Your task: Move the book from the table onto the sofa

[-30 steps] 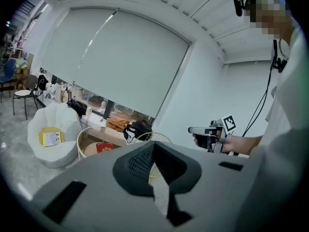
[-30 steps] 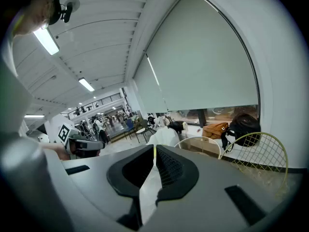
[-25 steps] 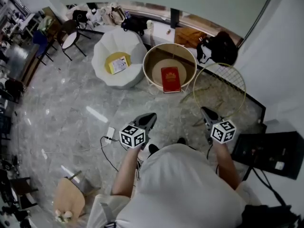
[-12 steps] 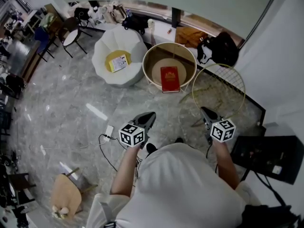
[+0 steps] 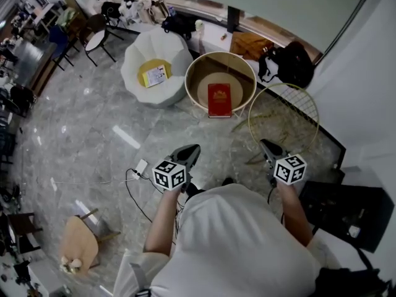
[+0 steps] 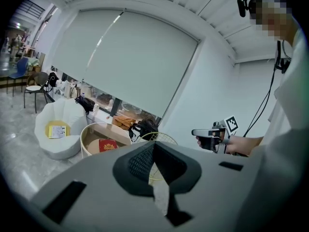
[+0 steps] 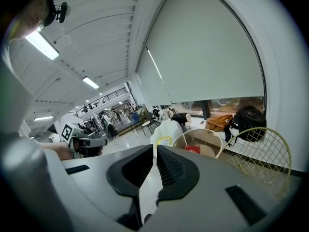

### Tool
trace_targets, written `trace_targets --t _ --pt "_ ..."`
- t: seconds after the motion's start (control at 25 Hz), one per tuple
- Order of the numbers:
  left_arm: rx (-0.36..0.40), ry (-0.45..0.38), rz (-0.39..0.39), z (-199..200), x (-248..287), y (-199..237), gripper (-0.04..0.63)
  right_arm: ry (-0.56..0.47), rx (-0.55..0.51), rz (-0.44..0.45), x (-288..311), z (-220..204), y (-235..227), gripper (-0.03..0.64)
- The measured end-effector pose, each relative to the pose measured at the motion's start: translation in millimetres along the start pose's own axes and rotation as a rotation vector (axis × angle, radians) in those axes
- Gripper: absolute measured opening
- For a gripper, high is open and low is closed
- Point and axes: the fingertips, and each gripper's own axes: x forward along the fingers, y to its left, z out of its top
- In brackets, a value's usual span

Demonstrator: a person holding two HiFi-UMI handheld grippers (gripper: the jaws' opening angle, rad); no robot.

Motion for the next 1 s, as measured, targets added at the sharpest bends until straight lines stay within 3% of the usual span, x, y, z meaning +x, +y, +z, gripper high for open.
trace_targets --t 0.48,1.0 --pt "-0.041 -0.028 0.088 -5.9 6.4 -0.6 0.002 0.034 -0.023 0.057 -3.5 -0.3 -28.7 0.046" --pt "-0.057 -0.005 0.065 -4.7 21.7 30.3 0.002 0.044 -0.002 0.033 19.0 -4.8 -35.9 0.046"
